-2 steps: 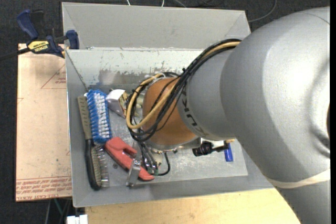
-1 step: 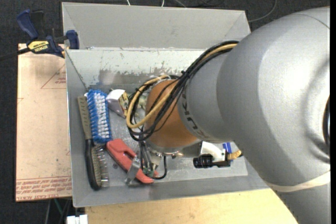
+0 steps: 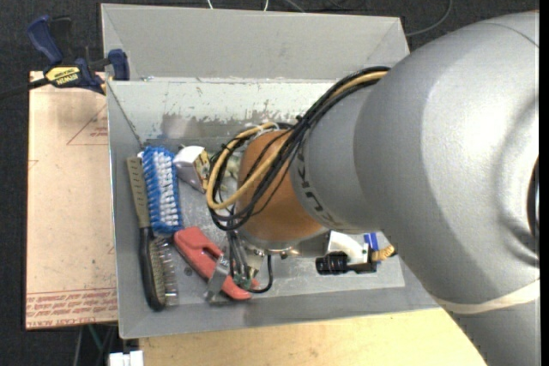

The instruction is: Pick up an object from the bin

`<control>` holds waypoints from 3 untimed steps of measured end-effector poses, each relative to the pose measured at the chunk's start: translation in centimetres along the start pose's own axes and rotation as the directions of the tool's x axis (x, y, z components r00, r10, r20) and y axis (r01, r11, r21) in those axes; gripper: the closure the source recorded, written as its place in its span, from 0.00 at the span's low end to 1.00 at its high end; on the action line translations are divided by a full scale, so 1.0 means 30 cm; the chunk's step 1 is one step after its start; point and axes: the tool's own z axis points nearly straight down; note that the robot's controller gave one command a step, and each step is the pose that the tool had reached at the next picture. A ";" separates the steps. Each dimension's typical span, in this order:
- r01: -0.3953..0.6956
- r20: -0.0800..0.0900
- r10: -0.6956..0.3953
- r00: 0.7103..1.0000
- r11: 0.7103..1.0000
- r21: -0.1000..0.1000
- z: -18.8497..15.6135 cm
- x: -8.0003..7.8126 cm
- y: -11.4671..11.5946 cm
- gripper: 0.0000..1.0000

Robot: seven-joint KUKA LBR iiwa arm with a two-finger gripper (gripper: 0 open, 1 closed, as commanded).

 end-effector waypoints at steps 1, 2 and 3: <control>0.000 -0.002 0.000 1.000 1.000 0.001 -0.013 0.002 -0.001 1.00; 0.001 -0.009 -0.001 1.000 1.000 0.010 -0.082 0.009 -0.009 1.00; 0.003 -0.009 -0.003 1.000 1.000 0.010 -0.236 0.009 -0.008 1.00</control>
Offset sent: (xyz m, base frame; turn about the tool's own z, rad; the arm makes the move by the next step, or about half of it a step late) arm -0.0004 -0.0002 0.0711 -0.0002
